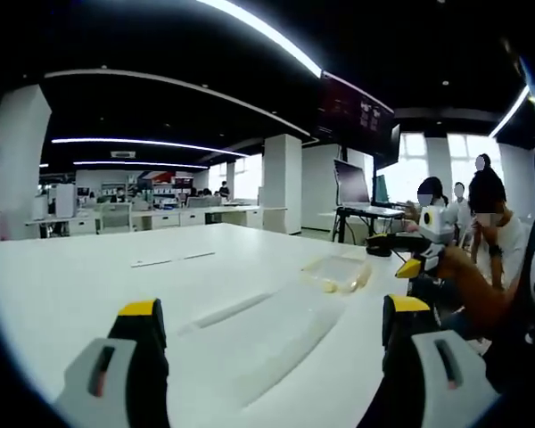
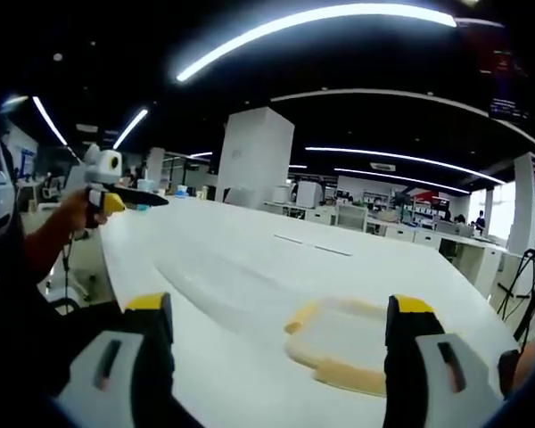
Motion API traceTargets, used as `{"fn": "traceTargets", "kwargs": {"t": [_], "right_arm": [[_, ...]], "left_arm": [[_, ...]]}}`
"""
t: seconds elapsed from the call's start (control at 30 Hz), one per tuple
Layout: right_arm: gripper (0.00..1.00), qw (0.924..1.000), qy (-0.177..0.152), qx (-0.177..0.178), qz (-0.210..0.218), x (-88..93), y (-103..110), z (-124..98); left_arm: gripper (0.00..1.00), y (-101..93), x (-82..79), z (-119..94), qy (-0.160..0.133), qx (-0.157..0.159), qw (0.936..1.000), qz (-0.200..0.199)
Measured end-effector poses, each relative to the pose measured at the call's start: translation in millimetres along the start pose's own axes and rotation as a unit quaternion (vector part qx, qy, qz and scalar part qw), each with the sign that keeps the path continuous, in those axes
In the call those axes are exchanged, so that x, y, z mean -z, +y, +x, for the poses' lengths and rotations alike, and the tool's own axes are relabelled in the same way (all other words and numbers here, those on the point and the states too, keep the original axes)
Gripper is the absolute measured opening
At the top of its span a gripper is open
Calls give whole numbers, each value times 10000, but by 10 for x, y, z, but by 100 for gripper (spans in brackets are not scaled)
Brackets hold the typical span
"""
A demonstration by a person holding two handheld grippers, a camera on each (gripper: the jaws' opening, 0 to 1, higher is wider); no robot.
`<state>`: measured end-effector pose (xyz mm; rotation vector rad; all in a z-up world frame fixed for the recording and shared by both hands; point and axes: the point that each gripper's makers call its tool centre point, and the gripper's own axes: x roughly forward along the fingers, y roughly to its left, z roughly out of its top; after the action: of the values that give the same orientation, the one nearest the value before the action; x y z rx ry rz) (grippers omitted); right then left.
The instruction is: Snap each plastic latch of the storage box into its locked position after aligning the lid with the box until every specified latch is closed and the lid sits flush.
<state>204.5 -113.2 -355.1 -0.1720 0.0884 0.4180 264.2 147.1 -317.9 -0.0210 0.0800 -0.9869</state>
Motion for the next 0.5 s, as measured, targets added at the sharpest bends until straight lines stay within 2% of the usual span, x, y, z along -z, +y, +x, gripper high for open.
{"fn": "traceTargets", "kwargs": {"t": [0.27,0.5], "right_arm": [[99,10000,24,25,48,-33,-118,24],[99,9997,143,-111,169,-4,-168,139]], "left_arm": [[100,6,-66,94,116,88,9999,1],[100,148,-40,191,230,147,9994,-195]]}}
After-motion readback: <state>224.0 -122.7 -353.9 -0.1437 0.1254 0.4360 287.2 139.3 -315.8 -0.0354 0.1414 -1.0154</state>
